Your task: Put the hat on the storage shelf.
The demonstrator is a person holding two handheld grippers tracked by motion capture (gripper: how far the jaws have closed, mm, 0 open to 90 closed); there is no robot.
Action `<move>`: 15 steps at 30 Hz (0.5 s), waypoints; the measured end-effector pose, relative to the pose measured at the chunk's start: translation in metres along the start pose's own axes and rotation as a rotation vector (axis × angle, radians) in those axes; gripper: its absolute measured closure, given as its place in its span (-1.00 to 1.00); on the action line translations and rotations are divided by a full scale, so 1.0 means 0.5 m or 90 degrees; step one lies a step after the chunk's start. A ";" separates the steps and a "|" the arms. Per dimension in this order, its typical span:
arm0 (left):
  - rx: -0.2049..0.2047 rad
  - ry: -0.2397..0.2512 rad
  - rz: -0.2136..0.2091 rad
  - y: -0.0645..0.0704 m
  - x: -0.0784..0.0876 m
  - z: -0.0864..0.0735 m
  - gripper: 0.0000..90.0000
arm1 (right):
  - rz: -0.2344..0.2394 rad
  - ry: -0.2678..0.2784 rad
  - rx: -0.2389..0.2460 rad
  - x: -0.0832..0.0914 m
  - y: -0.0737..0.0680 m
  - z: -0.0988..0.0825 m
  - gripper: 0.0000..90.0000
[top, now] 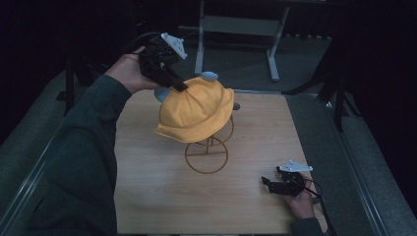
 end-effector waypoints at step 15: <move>-0.020 -0.027 -0.015 0.013 -0.055 0.036 0.83 | -0.001 0.001 0.000 0.000 0.000 0.000 -0.52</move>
Point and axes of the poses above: each handheld gripper's, and its own axes: x roughly backward along the jaws, z roughly out of its top, y roughly to its right, the point moved 6 cm from there along -x, roughly forward along the jaws, and after that the axes turned 4 degrees about -x, right-handed, at the moved point
